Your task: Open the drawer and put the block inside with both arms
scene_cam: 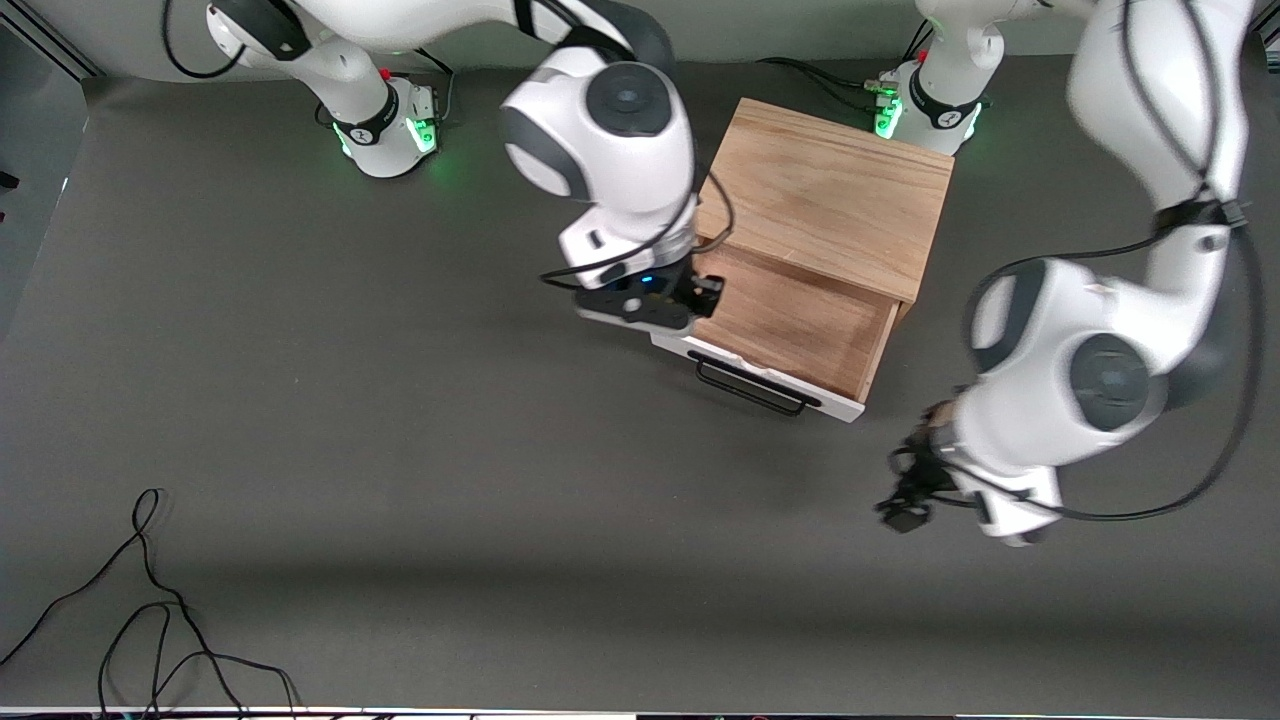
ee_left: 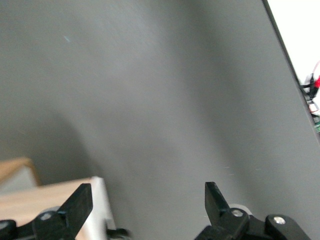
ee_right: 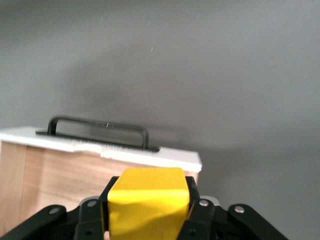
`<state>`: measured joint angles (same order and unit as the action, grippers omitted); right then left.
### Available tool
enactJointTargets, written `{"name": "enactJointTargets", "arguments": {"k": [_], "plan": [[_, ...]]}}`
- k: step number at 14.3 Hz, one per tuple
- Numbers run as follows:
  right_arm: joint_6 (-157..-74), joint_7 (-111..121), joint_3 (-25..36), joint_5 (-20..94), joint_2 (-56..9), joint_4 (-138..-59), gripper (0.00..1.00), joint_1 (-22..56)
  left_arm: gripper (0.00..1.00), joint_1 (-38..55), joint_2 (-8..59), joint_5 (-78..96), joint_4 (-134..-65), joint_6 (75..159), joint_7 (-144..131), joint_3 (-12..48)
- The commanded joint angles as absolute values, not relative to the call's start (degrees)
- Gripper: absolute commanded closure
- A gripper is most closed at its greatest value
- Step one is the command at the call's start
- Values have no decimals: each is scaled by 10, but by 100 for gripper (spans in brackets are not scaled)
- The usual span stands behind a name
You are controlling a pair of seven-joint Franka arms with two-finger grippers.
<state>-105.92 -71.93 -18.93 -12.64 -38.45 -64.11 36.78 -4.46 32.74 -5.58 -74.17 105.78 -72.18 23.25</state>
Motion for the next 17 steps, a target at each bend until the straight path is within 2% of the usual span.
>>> {"name": "enactJointTargets", "arguments": {"k": [1,4,6,11,13,16,17], "plan": [[-1074,-753,-186,-144,-408,-635,100,397,0,-91,283,-34,-755,979,-577,237],[-1076,-793,-186,-170,-436,-635,100,418,0,-138,246,-33,-768,906,-411,237],[-1107,-819,-186,-173,-459,-635,100,423,0,-166,217,-32,-788,878,-298,236],[-1123,-834,-186,-174,-478,-635,99,432,0,-199,138,-33,-856,882,-126,231],[-1133,-836,-186,-175,-486,-635,92,438,0,-200,109,-40,-883,901,-54,231],[-1150,-849,-183,-181,-500,-635,86,443,0,-211,20,-40,-1002,1000,23,227],[-1150,-849,-183,-184,-500,-635,64,443,0,-212,2,-40,-1026,1013,18,227]]}}
